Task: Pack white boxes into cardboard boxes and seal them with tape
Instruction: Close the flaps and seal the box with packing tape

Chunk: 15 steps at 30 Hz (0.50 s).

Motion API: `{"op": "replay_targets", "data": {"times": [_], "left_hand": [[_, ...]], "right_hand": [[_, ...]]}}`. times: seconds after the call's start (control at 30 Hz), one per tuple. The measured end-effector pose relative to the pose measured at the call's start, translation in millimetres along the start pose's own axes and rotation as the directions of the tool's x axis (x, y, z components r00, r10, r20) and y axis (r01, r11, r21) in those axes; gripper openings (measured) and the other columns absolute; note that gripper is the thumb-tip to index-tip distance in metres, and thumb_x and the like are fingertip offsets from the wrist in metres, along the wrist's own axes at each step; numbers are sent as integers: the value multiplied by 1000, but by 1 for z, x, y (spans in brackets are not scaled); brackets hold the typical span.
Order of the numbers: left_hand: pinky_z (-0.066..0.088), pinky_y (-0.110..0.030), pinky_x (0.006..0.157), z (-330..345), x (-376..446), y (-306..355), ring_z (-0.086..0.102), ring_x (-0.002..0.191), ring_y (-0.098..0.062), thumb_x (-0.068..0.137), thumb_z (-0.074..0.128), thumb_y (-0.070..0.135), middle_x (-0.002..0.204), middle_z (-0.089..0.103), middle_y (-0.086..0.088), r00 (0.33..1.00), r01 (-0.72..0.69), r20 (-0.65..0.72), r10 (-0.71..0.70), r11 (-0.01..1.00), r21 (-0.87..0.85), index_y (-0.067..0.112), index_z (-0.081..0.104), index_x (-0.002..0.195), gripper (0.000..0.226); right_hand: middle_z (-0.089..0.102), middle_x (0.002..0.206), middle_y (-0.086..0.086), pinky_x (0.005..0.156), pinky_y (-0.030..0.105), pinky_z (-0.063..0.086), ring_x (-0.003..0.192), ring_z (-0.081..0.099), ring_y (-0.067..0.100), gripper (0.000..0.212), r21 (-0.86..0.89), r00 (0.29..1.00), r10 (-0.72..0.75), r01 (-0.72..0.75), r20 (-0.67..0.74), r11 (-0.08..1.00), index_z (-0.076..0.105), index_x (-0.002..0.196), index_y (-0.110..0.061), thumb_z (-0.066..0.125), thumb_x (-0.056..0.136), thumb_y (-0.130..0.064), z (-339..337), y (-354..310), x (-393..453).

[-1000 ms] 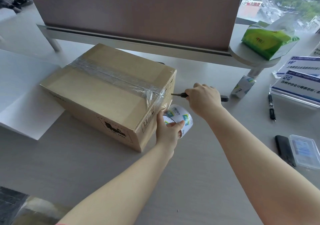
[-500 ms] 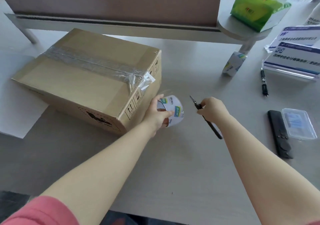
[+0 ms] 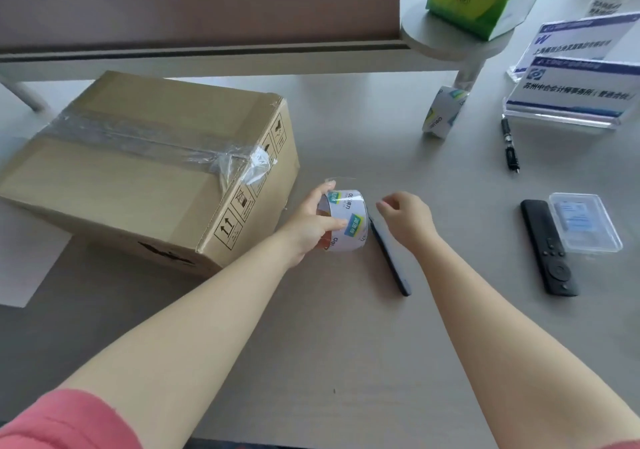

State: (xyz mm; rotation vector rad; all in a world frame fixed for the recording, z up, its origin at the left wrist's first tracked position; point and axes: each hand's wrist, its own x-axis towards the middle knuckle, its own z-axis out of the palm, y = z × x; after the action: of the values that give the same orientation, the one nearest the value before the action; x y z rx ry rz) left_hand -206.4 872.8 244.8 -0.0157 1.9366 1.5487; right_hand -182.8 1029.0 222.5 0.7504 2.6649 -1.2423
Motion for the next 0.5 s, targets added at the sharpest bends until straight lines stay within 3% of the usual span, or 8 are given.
{"op": "replay_targets", "data": {"times": [0.07, 0.13, 0.23, 0.37, 0.5], "left_hand": [[42, -24, 64, 1, 1, 14, 52, 79, -15, 87, 55, -3, 98, 56, -7, 999, -15, 34, 14, 999, 31, 33, 34, 138, 65], [43, -27, 67, 2, 2, 29, 53, 75, -15, 87, 54, -4, 86, 55, -3, 997, -26, 69, 24, 999, 26, 32, 36, 136, 63], [41, -27, 68, 4, 4, 52, 50, 70, -15, 88, 52, -4, 80, 51, -4, 992, -66, 117, 57, 995, 78, 32, 37, 136, 62], [41, -28, 71, 5, 8, 83, 52, 75, -17, 88, 51, -2, 90, 52, -8, 984, -117, 149, 94, 981, 156, 32, 32, 142, 66], [42, -22, 71, 11, 23, 105, 55, 84, -15, 89, 54, 0, 104, 52, -8, 980, -166, 139, 144, 973, 163, 23, 16, 149, 74]], "right_hand": [[60, 99, 7, 70, 18, 41, 78, 54, 9, 31, 324, 998, -59, 58, -8, 944, 60, 116, 0, 53, 92, -18, -17, -21, 2], [59, 94, 4, 60, 6, 40, 71, 51, 0, 30, 468, 989, -141, 109, 35, 877, 62, 114, 0, 58, 90, -16, -35, -42, 1], [61, 79, 1, 57, 8, 40, 68, 53, 6, 24, 326, 975, -220, 195, 42, 925, 66, 103, 3, 64, 84, -12, -54, -60, 4], [54, 64, -7, 61, 20, 39, 63, 49, 8, 16, 281, 970, -225, 242, -92, 929, 67, 92, 6, 65, 82, -7, -69, -70, 19], [53, 62, -8, 65, 23, 40, 67, 50, 14, 4, 247, 954, -240, 281, -181, 927, 65, 80, -7, 65, 83, -9, -80, -78, 34]]}}
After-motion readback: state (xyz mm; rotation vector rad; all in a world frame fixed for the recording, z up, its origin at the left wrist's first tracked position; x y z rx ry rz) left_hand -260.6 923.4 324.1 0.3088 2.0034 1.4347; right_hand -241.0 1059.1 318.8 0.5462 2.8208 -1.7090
